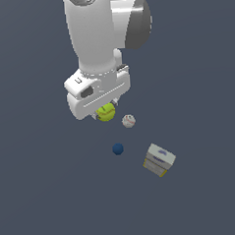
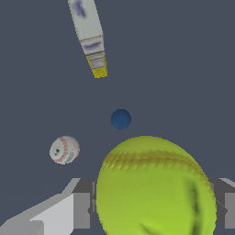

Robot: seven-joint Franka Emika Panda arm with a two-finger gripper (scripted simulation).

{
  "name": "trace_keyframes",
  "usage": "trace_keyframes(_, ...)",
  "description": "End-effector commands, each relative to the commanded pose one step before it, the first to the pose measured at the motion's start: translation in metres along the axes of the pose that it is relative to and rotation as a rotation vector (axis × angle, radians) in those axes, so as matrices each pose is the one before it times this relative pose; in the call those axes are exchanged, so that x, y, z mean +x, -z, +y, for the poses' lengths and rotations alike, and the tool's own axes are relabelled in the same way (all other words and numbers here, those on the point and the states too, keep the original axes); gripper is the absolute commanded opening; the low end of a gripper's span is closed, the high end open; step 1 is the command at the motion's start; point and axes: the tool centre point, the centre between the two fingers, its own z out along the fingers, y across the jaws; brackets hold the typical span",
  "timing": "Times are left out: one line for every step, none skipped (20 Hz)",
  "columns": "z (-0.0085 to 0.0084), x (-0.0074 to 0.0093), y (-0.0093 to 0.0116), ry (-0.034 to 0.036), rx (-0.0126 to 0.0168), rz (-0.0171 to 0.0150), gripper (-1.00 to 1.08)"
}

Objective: Pick up a designated object from a clutter of objects.

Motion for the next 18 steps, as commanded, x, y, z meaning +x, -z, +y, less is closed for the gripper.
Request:
trace_keyframes(0.00215, 0.0109, 0.02244, -0.00001, -0.00001, 0.00047, -1.0)
trace_keyframes(0.0009, 0.00412, 0.008, 0.0, 0.0, 0.0, -1.0)
trace_keyframes(0.00089, 0.00402, 0.00777, 0.0, 0.0, 0.0, -1.0)
trace_keyframes(0.00092, 0.00395, 0.00749, 0.00022, 0.00039, 0.0002, -1.0)
trace_keyframes(0.00089, 0.00385, 0.00733, 0.0, 0.0, 0.0, -1.0)
trace_keyframes(0.00089, 0.00376, 0.00712, 0.0, 0.0, 0.0, -1.0)
trace_keyframes(0.00094, 0.00369, 0.00681, 0.00031, 0.00055, 0.00029, -1.0)
trace_keyframes(0.00085, 0.00346, 0.00646, 0.0, 0.0, 0.0, -1.0)
trace_keyframes(0.0008, 0.00321, 0.00597, 0.0, 0.0, 0.0, -1.0)
trace_keyframes(0.00075, 0.00298, 0.00551, 0.0, 0.0, 0.0, -1.0)
trace_keyframes(0.00071, 0.00276, 0.00507, 0.0, 0.0, 0.0, -1.0)
trace_keyframes(0.00068, 0.00256, 0.00465, 0.0, 0.0, 0.0, -1.0)
trace_keyframes(0.00065, 0.00235, 0.00423, 0.0, 0.0, 0.0, -1.0)
trace_keyframes(0.00061, 0.00216, 0.00384, 0.0, 0.0, 0.0, -1.0)
trace_keyframes(0.00062, 0.002, 0.00344, 0.00022, 0.00039, 0.00019, -1.0)
trace_keyframes(0.00053, 0.00181, 0.00318, 0.0, 0.0, 0.0, -1.0)
trace_keyframes(0.00048, 0.00163, 0.00287, 0.0, 0.0, 0.0, -1.0)
trace_keyframes(0.00043, 0.00146, 0.00255, 0.0, 0.0, 0.0, -1.0)
